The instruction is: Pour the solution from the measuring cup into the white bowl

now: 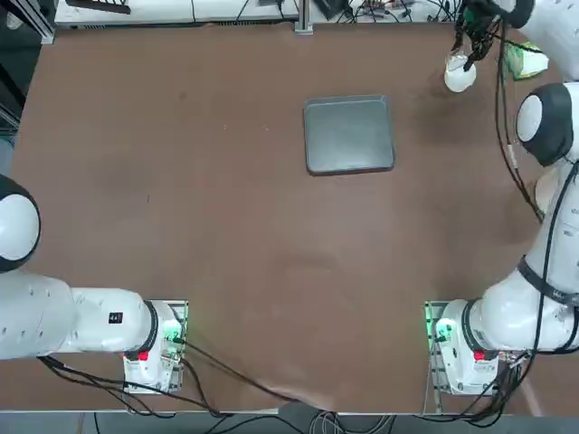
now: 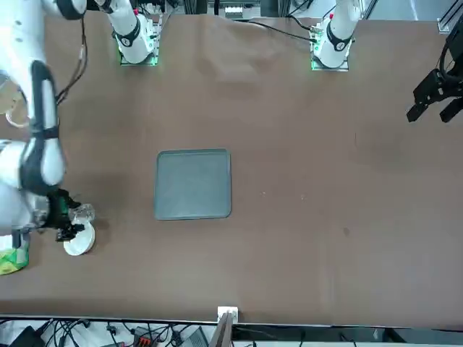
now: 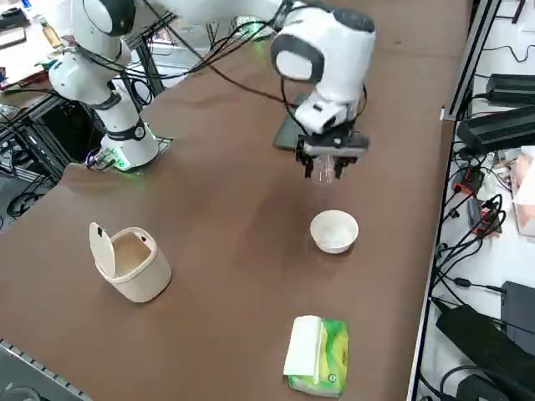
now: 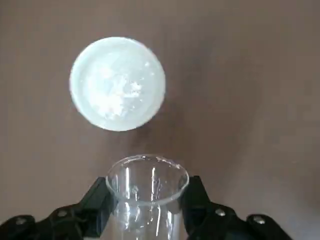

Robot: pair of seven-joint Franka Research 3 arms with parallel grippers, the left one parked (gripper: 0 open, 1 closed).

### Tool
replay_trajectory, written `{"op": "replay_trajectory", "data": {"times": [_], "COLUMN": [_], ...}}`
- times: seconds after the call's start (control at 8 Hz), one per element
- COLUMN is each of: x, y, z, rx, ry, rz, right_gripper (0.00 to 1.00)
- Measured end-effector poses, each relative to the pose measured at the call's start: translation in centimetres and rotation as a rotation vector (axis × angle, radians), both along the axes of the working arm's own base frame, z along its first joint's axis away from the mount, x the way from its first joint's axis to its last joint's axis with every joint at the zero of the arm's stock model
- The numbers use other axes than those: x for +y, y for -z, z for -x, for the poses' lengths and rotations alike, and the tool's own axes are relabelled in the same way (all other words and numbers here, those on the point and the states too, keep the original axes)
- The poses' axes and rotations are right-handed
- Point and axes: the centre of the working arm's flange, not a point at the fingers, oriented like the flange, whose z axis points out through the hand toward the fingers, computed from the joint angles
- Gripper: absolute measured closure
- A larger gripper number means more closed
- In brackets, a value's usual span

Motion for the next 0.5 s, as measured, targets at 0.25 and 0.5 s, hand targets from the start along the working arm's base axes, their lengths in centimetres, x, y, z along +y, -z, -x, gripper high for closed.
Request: {"op": "replay_trajectory", "data": {"times": [0.25,0.5], "x": [2.9,7.2], "y": [-0.5,0.0], "z": [3.0,6.2], "rx": [0.033,0.027], "ry": [0.023,0.041], "rz": [0.186,0.354], "right_gripper": [0.26,0.26]}}
